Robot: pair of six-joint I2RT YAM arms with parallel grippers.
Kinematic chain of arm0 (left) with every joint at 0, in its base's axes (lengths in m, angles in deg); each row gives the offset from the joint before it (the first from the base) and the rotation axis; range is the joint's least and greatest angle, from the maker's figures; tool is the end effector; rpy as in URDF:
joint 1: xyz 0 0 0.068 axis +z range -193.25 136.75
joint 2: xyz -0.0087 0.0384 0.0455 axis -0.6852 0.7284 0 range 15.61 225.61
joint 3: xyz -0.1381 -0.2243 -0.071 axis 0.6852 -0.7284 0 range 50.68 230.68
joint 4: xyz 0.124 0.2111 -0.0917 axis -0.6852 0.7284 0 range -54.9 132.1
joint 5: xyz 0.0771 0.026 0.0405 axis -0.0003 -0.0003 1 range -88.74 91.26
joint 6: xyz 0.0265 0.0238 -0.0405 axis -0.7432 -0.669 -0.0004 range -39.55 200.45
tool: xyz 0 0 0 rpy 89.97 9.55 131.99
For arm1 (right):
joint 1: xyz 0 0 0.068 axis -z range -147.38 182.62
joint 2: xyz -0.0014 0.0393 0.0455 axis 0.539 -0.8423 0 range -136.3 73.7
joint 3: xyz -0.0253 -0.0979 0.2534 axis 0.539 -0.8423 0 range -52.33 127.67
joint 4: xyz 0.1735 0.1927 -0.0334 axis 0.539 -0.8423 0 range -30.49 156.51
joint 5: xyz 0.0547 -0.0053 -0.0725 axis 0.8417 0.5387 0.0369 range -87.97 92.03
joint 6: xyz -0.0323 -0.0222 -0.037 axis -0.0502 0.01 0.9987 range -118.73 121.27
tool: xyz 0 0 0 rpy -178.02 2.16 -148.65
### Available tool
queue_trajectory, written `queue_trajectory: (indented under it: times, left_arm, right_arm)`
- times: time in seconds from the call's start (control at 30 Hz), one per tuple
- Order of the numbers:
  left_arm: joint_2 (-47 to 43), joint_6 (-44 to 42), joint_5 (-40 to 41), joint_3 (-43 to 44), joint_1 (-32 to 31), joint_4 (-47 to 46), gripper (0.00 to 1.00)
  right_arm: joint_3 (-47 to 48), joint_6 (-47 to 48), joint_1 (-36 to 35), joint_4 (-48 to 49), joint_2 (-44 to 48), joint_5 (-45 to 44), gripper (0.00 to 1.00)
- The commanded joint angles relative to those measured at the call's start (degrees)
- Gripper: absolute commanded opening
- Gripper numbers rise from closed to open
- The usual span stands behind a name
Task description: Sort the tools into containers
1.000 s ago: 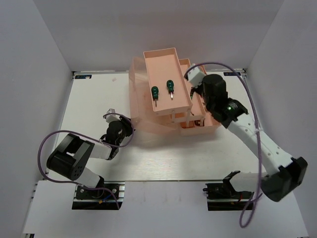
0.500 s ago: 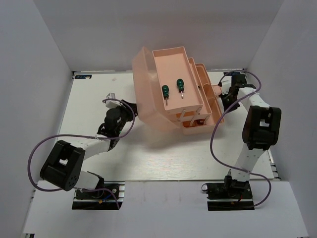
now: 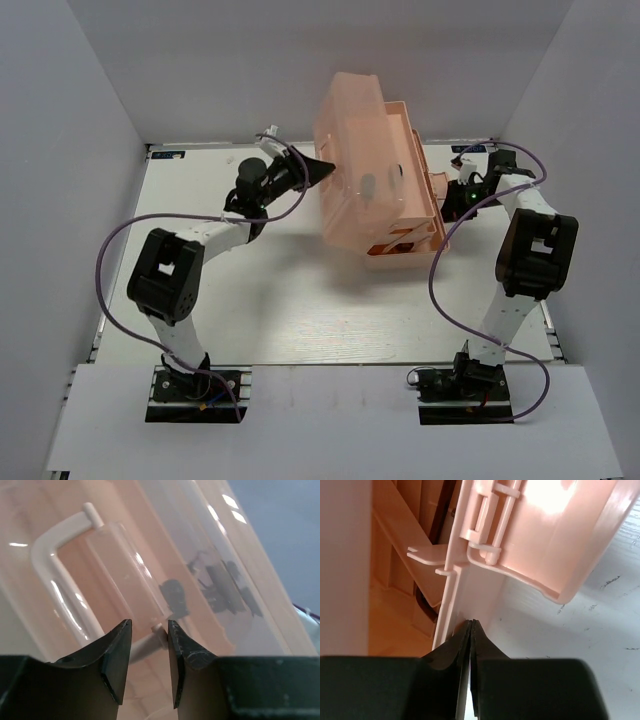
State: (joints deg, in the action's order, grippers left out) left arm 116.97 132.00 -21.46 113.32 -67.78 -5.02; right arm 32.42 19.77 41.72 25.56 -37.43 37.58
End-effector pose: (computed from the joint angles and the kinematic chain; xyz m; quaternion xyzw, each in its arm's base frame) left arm 0.3650 -0.1816 0.2684 -0.0229 0.6988 -0.5407 0.4678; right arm 0.3992 -0.0432 0.2096 -0.1363 0.9256 0.2461 0.2531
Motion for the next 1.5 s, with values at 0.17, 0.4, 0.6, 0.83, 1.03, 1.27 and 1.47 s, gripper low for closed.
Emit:
queue_trajectory:
  times: [0.17,0.4,0.6,0.83,1.03,1.27,1.47]
  left_arm:
    - [-6.24,-10.05,-3.23,2.58,-2.45,18.21,0.52]
    - [-21.12,-18.24,5.78,0.72,-2.45,25.78,0.77]
    - [-5.39,-14.38,-13.22,14.10,-2.53,27.04,0.71]
    - [-25.31,-19.10,9.07,2.59,-2.01,31.12,0.76]
    - [-31.83,-29.29,18.06,-0.30,-1.48,53.61,1.00]
    - [-38.25,-40.02,17.62,-4.88,-1.48,65.68,1.00]
    - [-46.68,-42.94,24.82,-14.11,-1.48,65.69,1.00]
  right_arm:
    - [-2.03,-3.20,-0.14,-0.46,3.11,5.76,0.07]
    - [-3.81,-5.67,0.57,2.19,5.40,4.43,0.09]
    - [-3.62,-6.55,0.74,0.96,4.61,5.23,0.09]
    - [-10.30,-6.46,1.09,5.87,12.77,-10.44,0.18]
    - [-17.15,-8.40,1.44,10.18,23.74,-27.10,0.75]
    - [-26.04,-8.48,1.27,14.86,38.88,-33.74,0.91]
    - [-32.88,-10.16,1.35,10.27,49.41,-23.88,0.91]
